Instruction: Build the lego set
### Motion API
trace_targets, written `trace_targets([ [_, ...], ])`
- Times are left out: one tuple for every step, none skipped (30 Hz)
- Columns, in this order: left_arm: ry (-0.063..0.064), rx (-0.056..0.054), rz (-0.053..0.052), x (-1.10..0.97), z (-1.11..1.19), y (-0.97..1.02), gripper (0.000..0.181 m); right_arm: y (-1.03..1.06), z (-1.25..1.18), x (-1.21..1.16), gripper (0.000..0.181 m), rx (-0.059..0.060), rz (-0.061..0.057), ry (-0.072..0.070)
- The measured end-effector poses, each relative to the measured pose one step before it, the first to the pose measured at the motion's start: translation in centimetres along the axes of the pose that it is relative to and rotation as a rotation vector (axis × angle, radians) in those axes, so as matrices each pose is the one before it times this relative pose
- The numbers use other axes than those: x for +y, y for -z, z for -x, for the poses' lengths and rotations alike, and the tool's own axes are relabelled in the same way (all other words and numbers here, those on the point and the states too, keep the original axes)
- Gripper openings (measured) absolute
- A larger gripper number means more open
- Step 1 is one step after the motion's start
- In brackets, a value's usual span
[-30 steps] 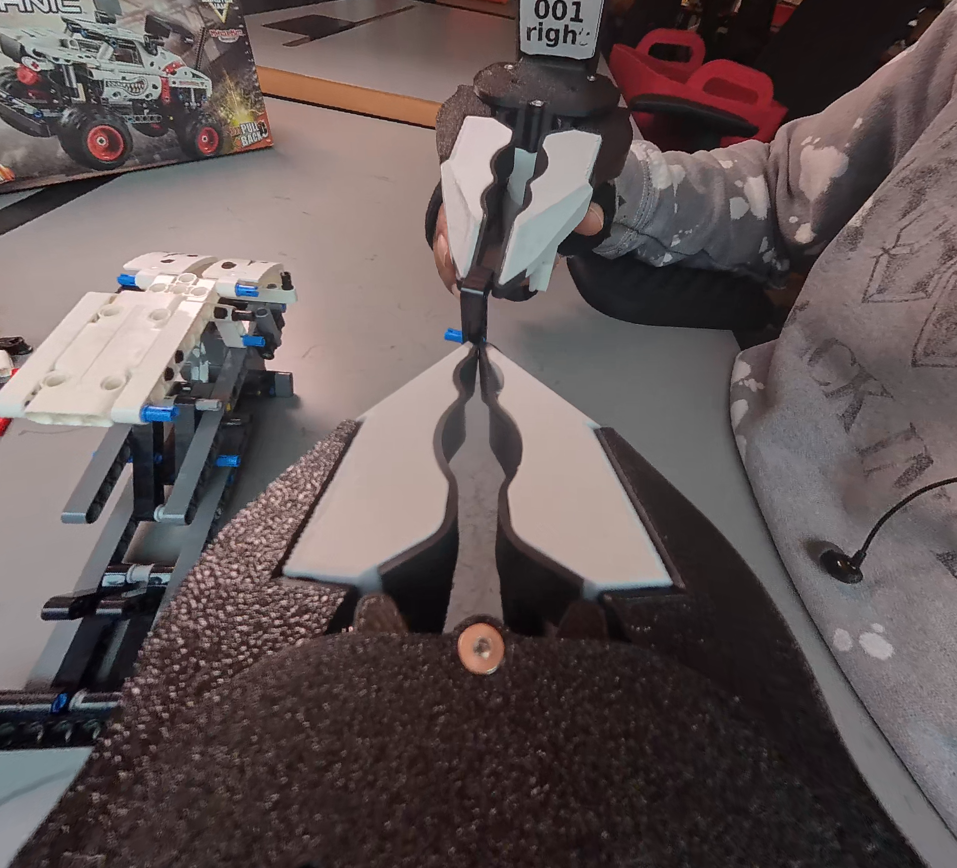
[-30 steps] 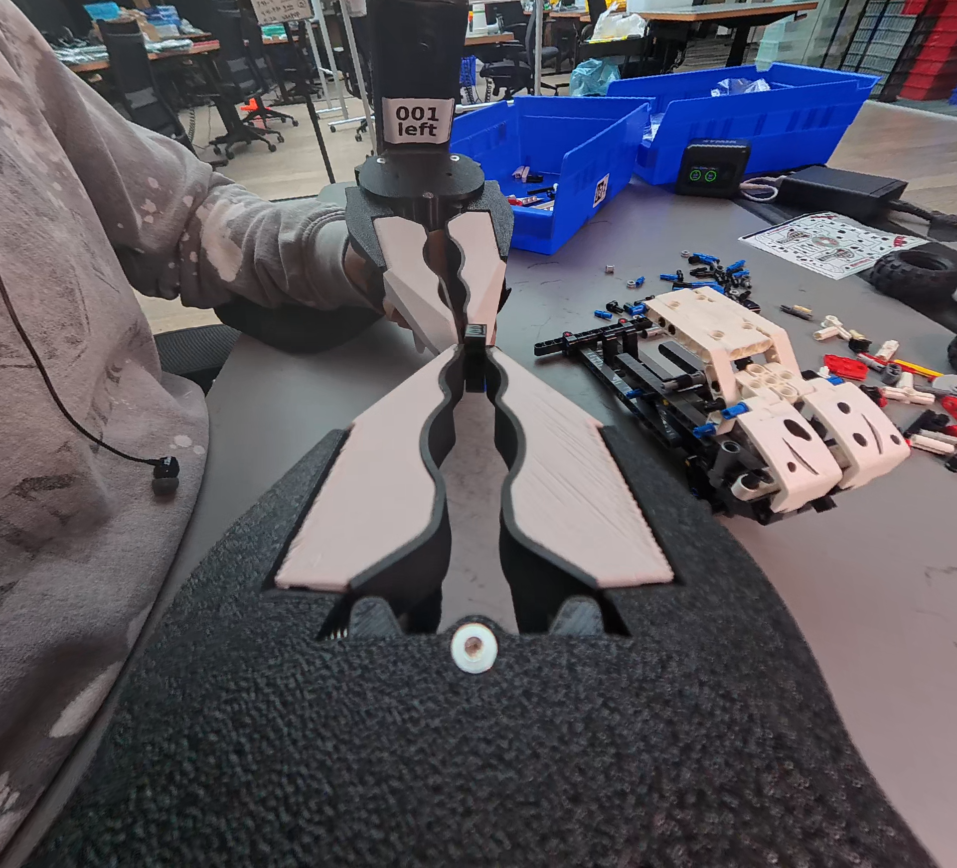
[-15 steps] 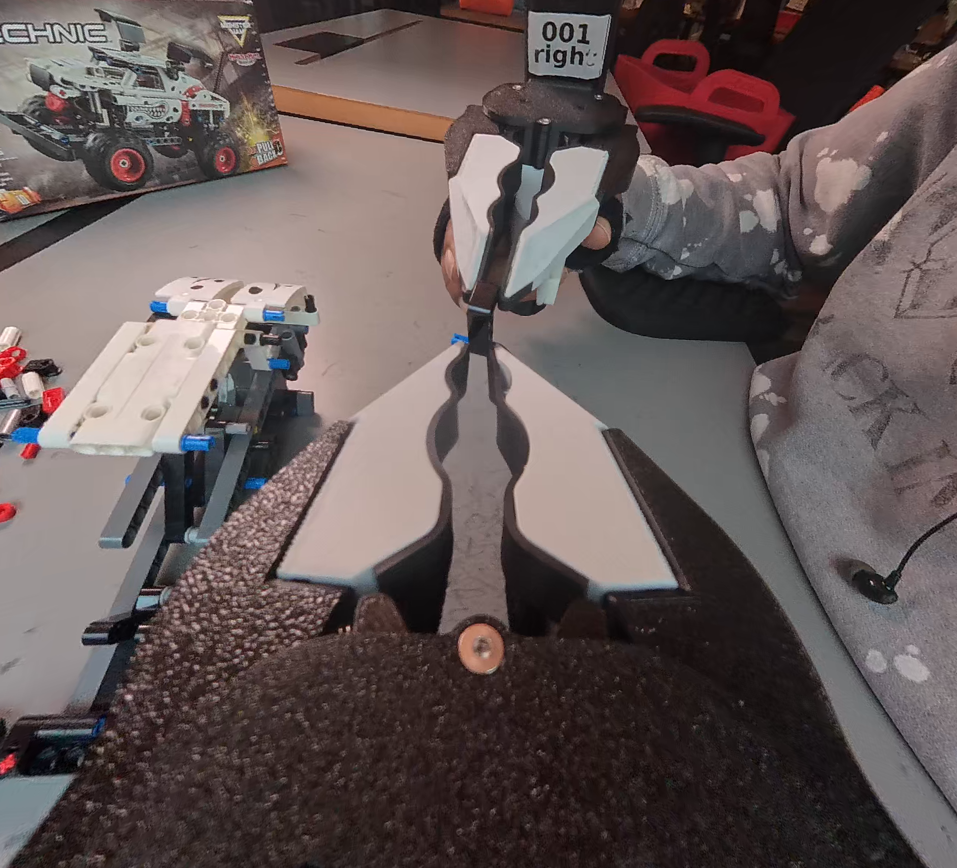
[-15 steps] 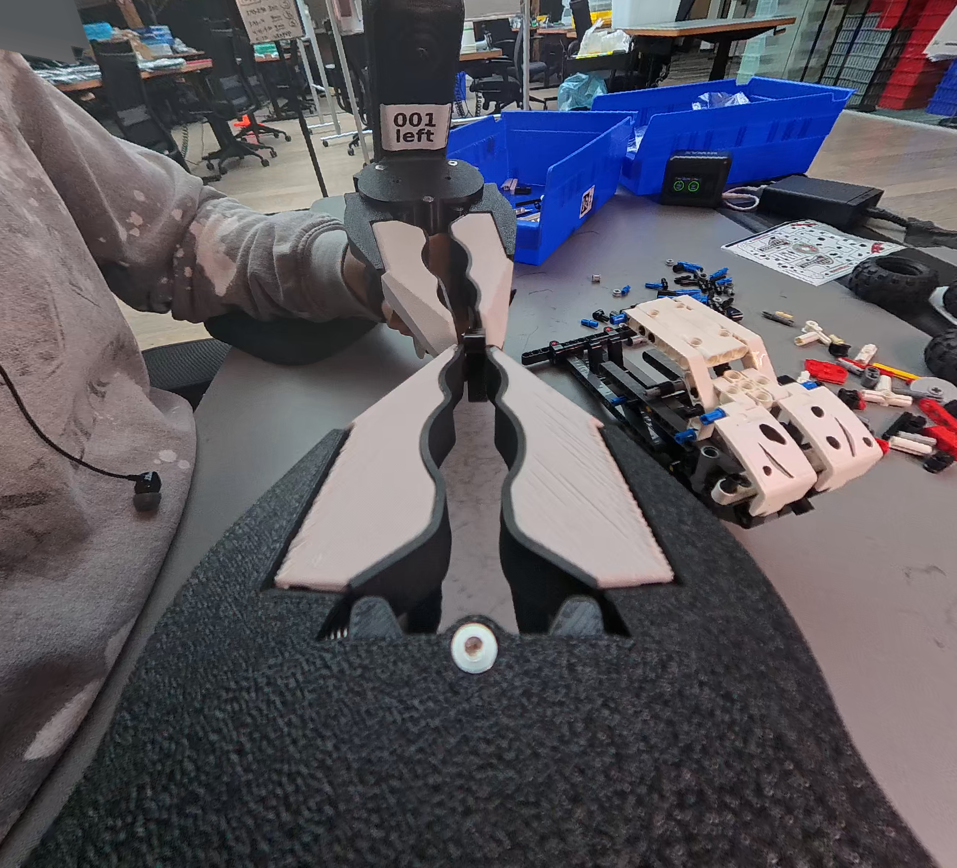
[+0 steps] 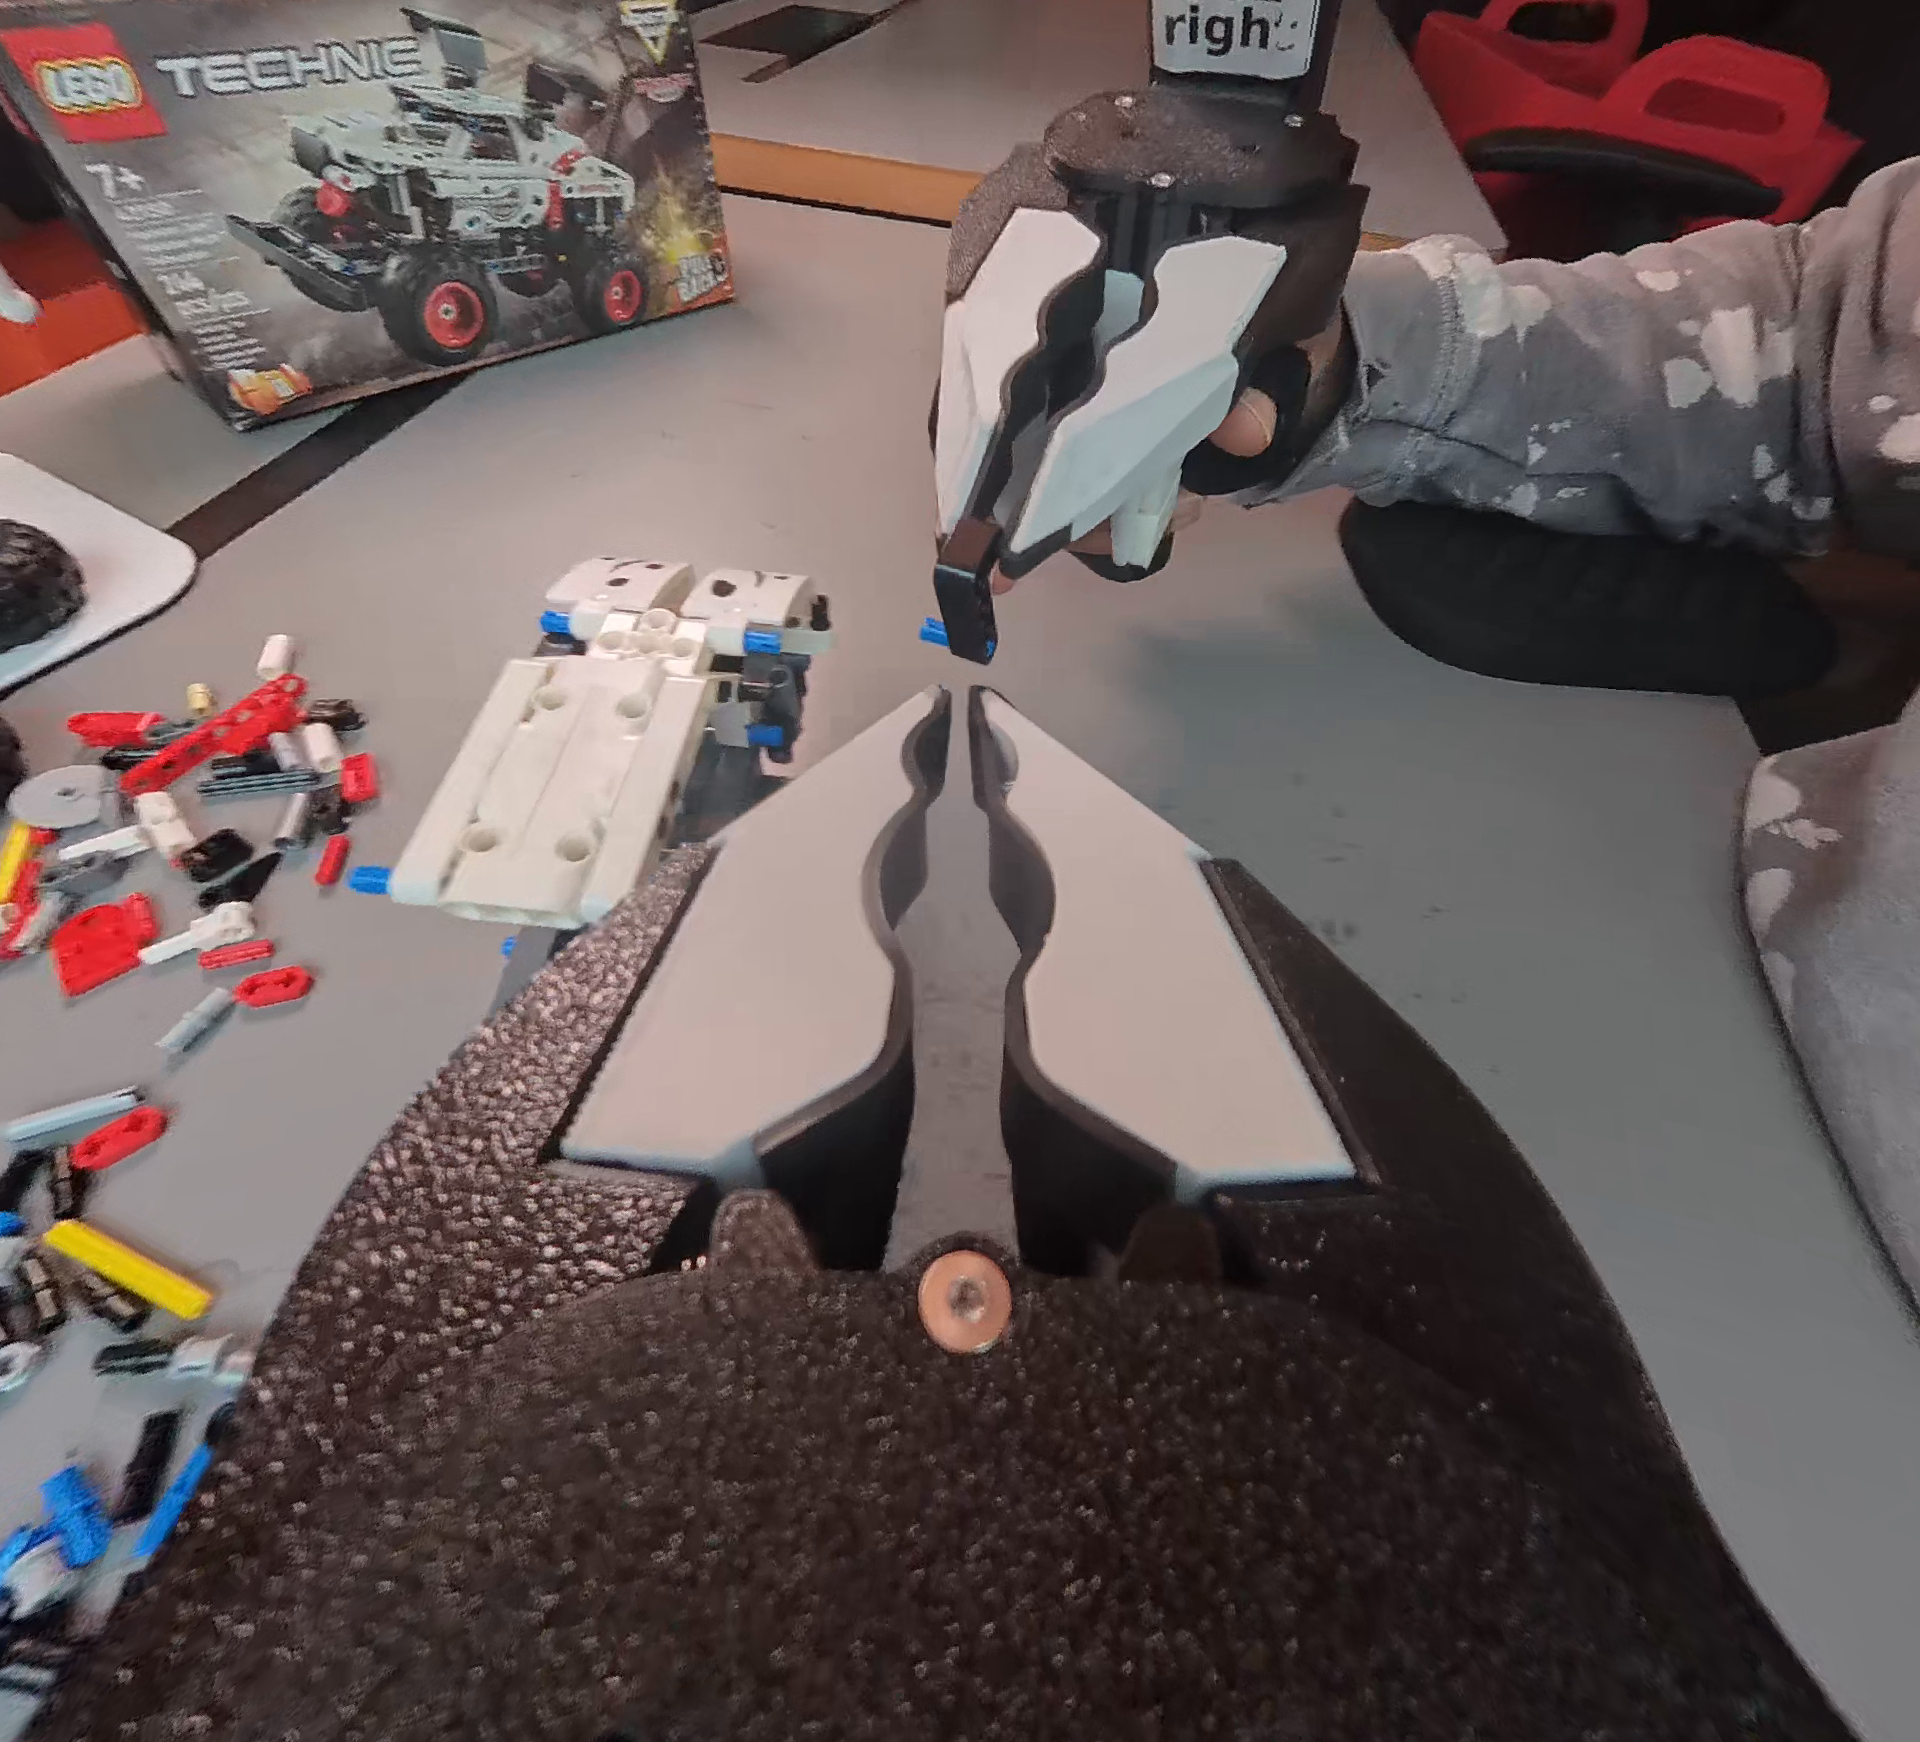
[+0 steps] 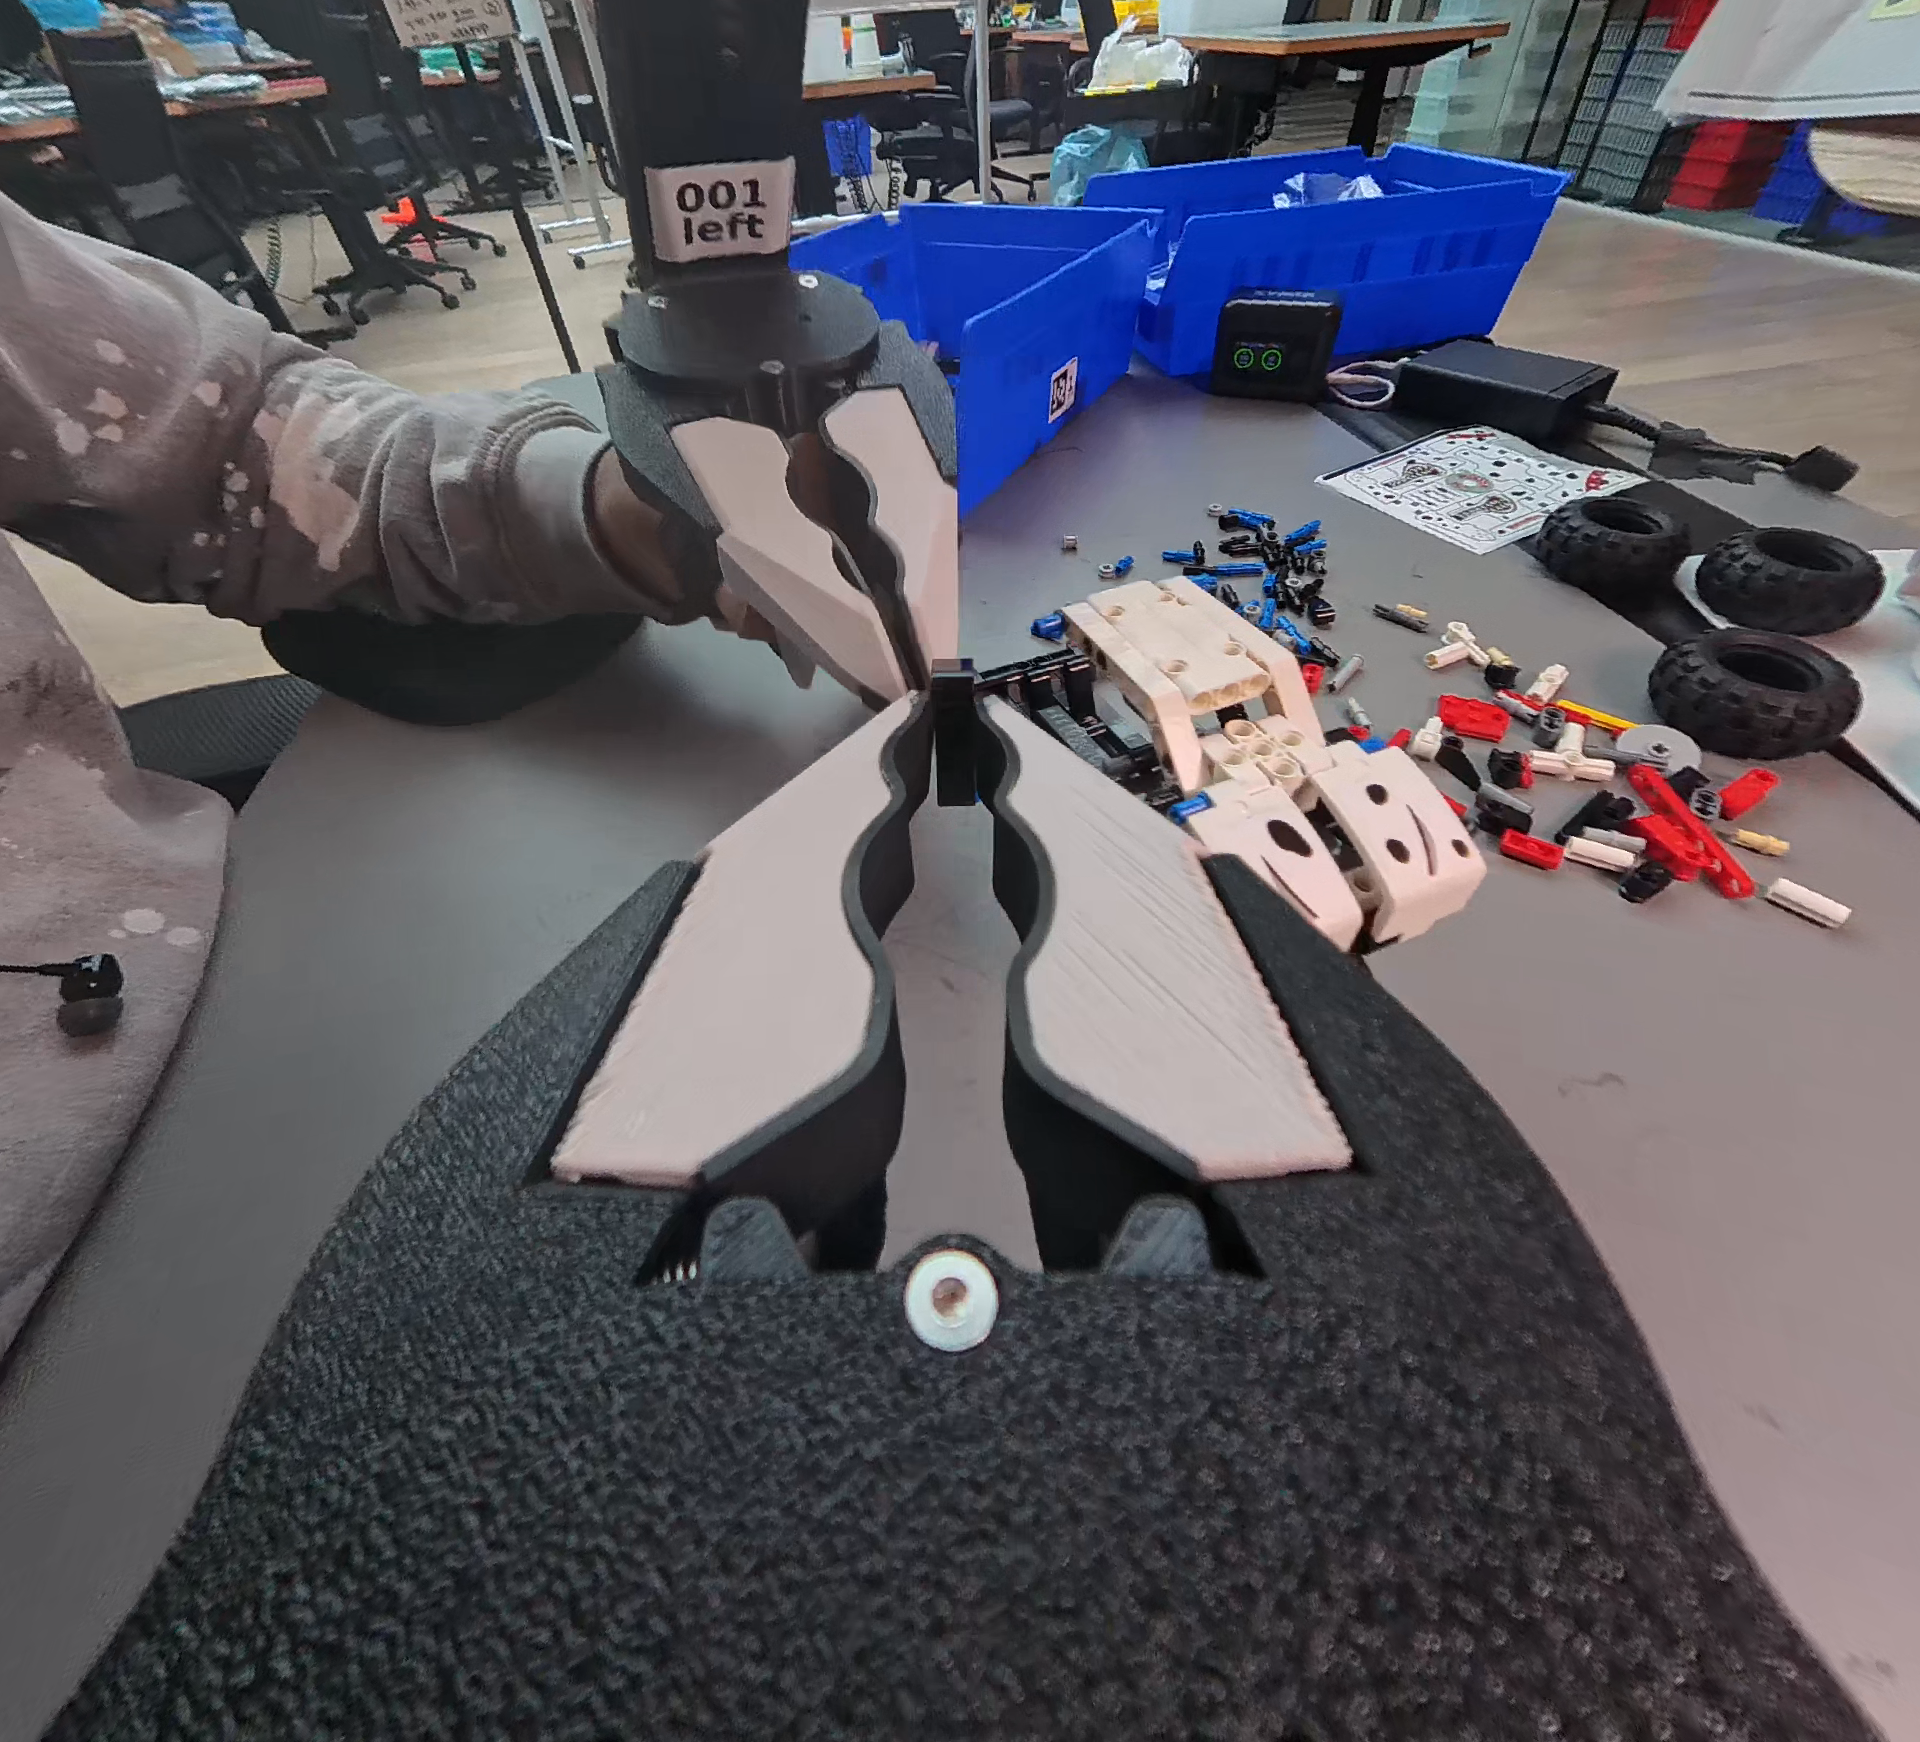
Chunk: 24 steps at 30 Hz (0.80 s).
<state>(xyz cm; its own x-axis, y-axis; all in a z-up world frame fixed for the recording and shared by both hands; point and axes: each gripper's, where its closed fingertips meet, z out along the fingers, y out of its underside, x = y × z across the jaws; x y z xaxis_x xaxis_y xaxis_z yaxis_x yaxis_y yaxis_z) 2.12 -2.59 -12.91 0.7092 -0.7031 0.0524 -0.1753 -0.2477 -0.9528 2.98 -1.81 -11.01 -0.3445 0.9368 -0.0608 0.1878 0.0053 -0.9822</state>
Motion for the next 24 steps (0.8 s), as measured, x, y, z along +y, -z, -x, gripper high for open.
trace_targets([
  [-0.0058, -0.0203, 0.0040, -0.359, 0.577, 0.197, 0.010, 0.060, -0.541, 0.261, 0.006, -0.0017, 0.0089, -0.0031],
  [-0.0004, -0.0087, 0.0163, -0.220, 0.429, 0.074, 0.015, 0.060, -0.552, 0.174, 0.007, 0.0007, 0.0004, -0.0033],
  [0.0068, 0.0054, 0.0276, -0.039, 0.234, -0.103, 0.020, 0.036, -0.480, -0.017, 0.007, -0.0027, -0.0125, -0.0066],
  [0.0087, 0.0140, 0.0219, -0.048, 0.047, -0.204, 0.024, 0.024, -0.131, -0.180, 0.007, -0.0204, -0.0208, -0.0113],
  [0.0053, 0.0190, 0.0058, -0.171, -0.125, -0.264, 0.026, 0.009, 0.159, -0.402, 0.007, -0.0322, -0.0301, -0.0145],
  [0.0033, 0.0165, -0.0017, -0.220, -0.153, -0.290, 0.026, 0.006, 0.310, -0.590, 0.006, -0.0327, -0.0368, -0.0129],
  [0.0007, 0.0079, -0.0049, -0.227, -0.074, -0.290, 0.026, -0.018, 0.327, -0.584, 0.007, -0.0289, -0.0339, -0.0102],
  [-0.0016, 0.0130, -0.0075, -0.251, -0.199, -0.268, 0.025, -0.051, 0.302, -0.353, 0.007, -0.0244, -0.0196, -0.0049],
  [0.0002, 0.0220, -0.0088, -0.249, -0.357, -0.231, 0.022, -0.071, 0.161, -0.098, 0.007, -0.0134, -0.0059, 0.0001],
  [-0.0007, 0.0219, -0.0072, -0.191, -0.344, -0.219, 0.019, -0.053, 0.043, 0.076, 0.007, -0.0065, 0.0007, 0.0026],
  [-0.0042, 0.0043, -0.0005, -0.058, -0.055, -0.214, 0.016, -0.047, 0.094, 0.071, 0.006, -0.0115, -0.0033, -0.0045],
  [-0.0078, -0.0003, 0.0035, 0.053, 0.053, -0.174, 0.014, -0.024, -0.010, 0.099, 0.006, -0.0058, -0.0020, -0.0105],
  [-0.0029, 0.0002, 0.0117, 0.193, 0.045, -0.152, 0.010, 0.000, -0.216, 0.189, 0.006, 0.0083, 0.0041, -0.0044],
  [0.0028, -0.0114, 0.0199, 0.332, 0.235, -0.119, 0.010, 0.051, -0.222, 0.304, 0.006, 0.0112, 0.0134, 0.0064],
  [0.0057, -0.0044, 0.0205, 0.384, 0.108, -0.101, 0.010, 0.080, -0.216, 0.397, 0.007, 0.0139, 0.0223, 0.0128],
  [0.0093, -0.0028, 0.0163, 0.344, 0.076, -0.073, 0.009, 0.060, -0.142, 0.387, 0.007, 0.0170, 0.0247, 0.0200],
  [0.0112, -0.0055, 0.0119, 0.301, 0.126, -0.052, 0.009, 0.047, -0.155, 0.330, 0.007, 0.0258, 0.0227, 0.0350],
  [0.0117, -0.0042, 0.0122, 0.285, 0.110, -0.038, 0.009, 0.052, -0.146, 0.291, 0.007, 0.0307, 0.0247, 0.0493],
  [0.0090, -0.0042, 0.0118, 0.250, 0.127, -0.030, 0.009, 0.052, -0.087, 0.272, 0.007, 0.0283, 0.0270, 0.0544],
  [0.0069, -0.0060, 0.0125, 0.237, 0.162, 0.000, 0.009, 0.071, -0.098, 0.174, 0.009, 0.0299, 0.0253, 0.0587],
  [0.0046, -0.0055, 0.0132, 0.218, 0.168, 0.016, 0.009, 0.080, -0.145, 0.066, 0.012, 0.0341, 0.0235, 0.0674],
  [0.0067, -0.0049, 0.0119, 0.168, 0.153, 0.038, 0.009, 0.090, -0.013, 0.083, 0.014, 0.0283, 0.0300, 0.0797],
  [0.0095, 0.0009, 0.0113, 0.151, 0.086, 0.029, 0.009, 0.067, -0.058, 0.093, 0.015, 0.0333, 0.0352, 0.0864],
  [0.0104, 0.0049, 0.0121, 0.169, 0.022, -0.010, 0.009, 0.024, -0.015, 0.080, 0.016, 0.0314, 0.0359, 0.0888],
])
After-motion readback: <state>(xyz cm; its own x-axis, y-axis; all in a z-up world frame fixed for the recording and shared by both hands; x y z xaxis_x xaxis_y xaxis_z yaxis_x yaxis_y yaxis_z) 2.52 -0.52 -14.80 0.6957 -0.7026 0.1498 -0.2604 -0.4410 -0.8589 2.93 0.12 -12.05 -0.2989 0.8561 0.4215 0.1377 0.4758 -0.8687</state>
